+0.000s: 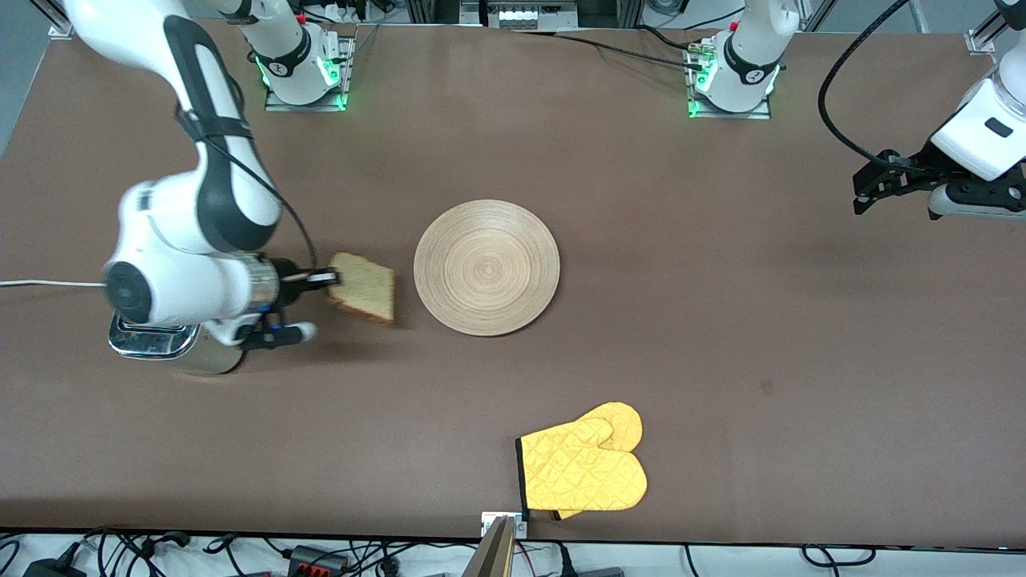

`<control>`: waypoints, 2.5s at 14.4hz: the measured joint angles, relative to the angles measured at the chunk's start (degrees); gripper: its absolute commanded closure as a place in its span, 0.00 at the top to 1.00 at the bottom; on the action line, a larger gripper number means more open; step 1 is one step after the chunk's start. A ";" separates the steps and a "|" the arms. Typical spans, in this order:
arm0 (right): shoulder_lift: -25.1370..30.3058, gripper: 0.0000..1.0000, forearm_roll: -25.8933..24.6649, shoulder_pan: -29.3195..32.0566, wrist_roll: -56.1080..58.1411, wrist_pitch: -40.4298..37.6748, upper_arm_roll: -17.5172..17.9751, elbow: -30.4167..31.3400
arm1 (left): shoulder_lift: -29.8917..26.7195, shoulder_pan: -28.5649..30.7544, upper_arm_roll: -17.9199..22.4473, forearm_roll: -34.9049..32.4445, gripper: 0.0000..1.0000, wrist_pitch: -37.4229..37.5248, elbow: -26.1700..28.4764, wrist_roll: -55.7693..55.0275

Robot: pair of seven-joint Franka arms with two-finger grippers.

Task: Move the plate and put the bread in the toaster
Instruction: 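Lift the bread with the right gripper and carry it to the toaster, then lower the bread into the toaster slot with the right gripper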

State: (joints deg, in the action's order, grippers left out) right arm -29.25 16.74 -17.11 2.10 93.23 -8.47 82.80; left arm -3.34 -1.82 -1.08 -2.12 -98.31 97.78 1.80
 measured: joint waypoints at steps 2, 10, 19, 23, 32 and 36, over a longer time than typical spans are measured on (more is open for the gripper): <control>0.49 0.00 -9.86 0.39 0.14 -4.00 -1.03 -4.08 | 0.00 0.05 0.02 1.74 1.00 -0.42 -0.06 -0.57; 2.70 0.00 -26.56 0.24 2.55 -8.49 -8.47 -7.45 | -0.02 2.08 -0.09 3.73 1.00 -0.32 -0.43 -1.95; 3.25 0.00 -31.37 -0.69 1.43 -12.31 -8.44 -7.58 | -0.06 1.68 -0.69 3.32 1.00 1.55 -3.03 -1.95; 2.24 0.00 -29.02 0.58 0.61 -12.86 -8.56 -7.40 | -0.05 1.67 -0.71 3.31 1.00 1.86 -3.52 -1.95; 1.71 0.00 -25.93 2.79 -1.94 -15.83 -8.70 -7.41 | -0.05 1.66 -1.23 3.31 1.00 2.56 -3.65 -2.02; 1.69 0.00 -25.78 2.53 -2.66 -17.18 -8.57 -7.42 | -0.05 1.67 -1.45 3.31 1.00 2.67 -3.68 -2.11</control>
State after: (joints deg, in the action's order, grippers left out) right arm -27.56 -9.04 -14.58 -0.56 76.05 -17.04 75.38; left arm -3.39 -0.16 -2.53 1.19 -95.63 94.10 -0.31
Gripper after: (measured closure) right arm 0.912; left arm 0.000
